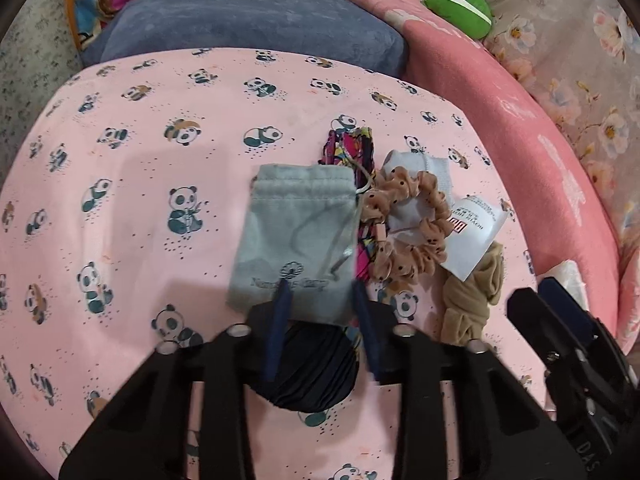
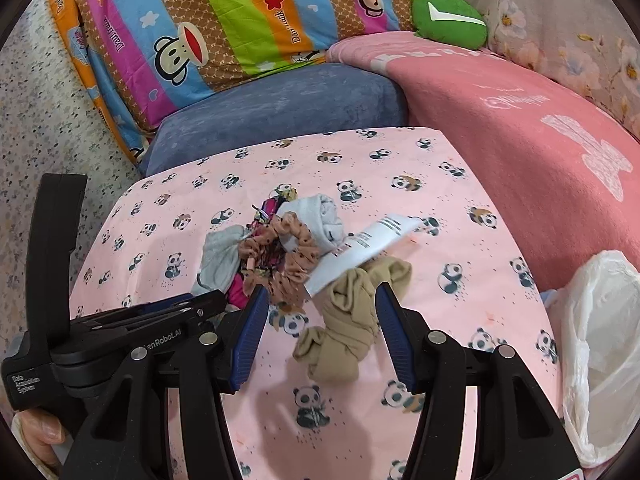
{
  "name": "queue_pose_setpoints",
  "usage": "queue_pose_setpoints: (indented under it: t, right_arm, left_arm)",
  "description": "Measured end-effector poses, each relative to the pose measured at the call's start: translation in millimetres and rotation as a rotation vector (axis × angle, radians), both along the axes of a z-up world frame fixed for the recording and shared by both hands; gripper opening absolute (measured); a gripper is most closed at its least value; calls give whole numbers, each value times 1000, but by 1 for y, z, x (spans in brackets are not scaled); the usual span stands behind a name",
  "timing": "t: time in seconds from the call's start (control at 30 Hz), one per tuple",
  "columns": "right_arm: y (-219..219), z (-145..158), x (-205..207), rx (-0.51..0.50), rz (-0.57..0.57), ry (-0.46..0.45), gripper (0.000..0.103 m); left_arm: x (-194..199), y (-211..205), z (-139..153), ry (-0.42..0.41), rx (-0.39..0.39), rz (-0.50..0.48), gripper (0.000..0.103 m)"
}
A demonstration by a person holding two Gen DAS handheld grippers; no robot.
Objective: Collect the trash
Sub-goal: 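Grasp the tan scrunchie with the right tool while the left tool grasps the grey drawstring pouch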
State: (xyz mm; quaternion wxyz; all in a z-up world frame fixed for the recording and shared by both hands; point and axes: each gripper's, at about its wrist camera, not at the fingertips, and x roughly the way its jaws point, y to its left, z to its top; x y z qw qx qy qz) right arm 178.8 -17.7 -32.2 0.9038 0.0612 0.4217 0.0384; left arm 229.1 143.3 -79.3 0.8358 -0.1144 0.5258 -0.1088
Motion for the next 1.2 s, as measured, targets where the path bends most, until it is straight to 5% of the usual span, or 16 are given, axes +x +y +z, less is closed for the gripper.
queue_pose_setpoints:
  t: [0.13,0.37,0.5,0.57,1.2]
  right_arm:
    - [8,-6,18,1,12,8,51]
    - [20,-26,50,-12,24,45,39]
    - [25,-44,62,-28,24,81,16]
    - [25,-47,62,-30,23,83,13]
    - [-37,60,-20,70,-71,-147,9]
  left_arm:
    - [4,6,1,0,-15,4,7]
    - [4,24,7,-20,-15,31,6]
    - [2,33,12,-36,-7,47,6]
    - [0,35,17,-46,-4,52,5]
    - [-46,-31,106,-218,-34,-55,0]
